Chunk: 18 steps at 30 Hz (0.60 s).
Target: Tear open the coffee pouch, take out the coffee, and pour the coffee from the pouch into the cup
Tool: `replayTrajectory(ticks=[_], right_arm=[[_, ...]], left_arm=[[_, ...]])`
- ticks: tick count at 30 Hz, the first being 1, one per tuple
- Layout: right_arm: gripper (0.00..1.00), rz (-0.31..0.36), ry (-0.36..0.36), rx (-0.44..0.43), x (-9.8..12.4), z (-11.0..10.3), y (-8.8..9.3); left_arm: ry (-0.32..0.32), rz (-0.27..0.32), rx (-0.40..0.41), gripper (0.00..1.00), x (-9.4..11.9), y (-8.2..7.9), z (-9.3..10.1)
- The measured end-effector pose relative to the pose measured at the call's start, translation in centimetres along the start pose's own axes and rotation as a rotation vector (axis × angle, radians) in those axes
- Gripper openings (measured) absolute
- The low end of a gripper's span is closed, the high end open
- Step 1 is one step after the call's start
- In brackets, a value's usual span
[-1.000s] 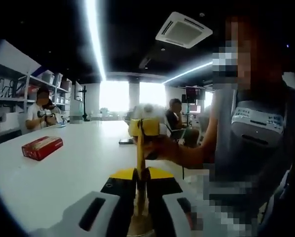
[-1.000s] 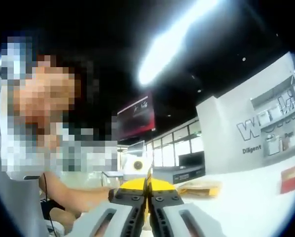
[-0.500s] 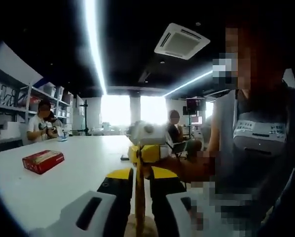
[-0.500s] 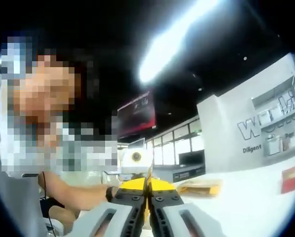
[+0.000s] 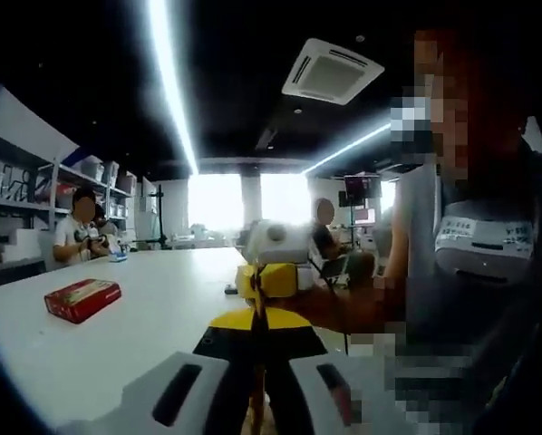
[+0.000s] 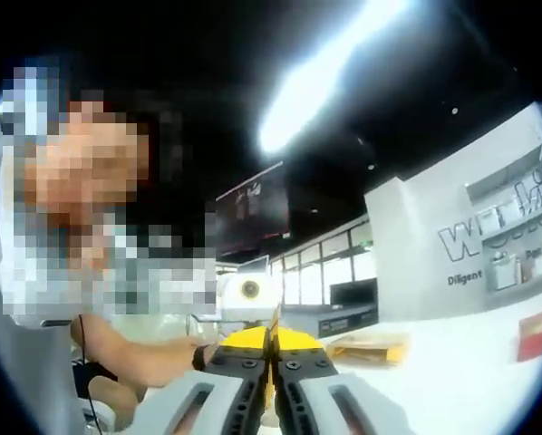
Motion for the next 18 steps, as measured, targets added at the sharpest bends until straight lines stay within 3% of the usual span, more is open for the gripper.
replayTrajectory(ticks=[7, 12, 18], right_arm=[[0.02, 0.000, 0.010, 0.001, 0.03, 0.11, 0.09], [0.02, 0.002, 0.012, 0.003, 0.17, 0.13, -0.08], [0.02, 0.006, 0.011, 0.012, 0.37, 0.09, -0.49]], left_arm=[[-0.003, 0.005, 0.008, 0.04, -0.06, 0.20, -0.14], [-0.009, 0.004, -0.009, 0.11, -0.11, 0.32, -0.26], [-0.004, -0.013, -0.006, 0.13, -0.14, 0.81, -0.23]])
Point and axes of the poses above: the point that each gripper's makers call its tool centre point, and the gripper's own axes: x roughly backward along the fingers, z roughly to its right, y roughly out of its underside, the point moved 4 cm from there along x, roughly backward along the fingers, and after that the axes turned 4 degrees about -y, right-handed, at the moved point
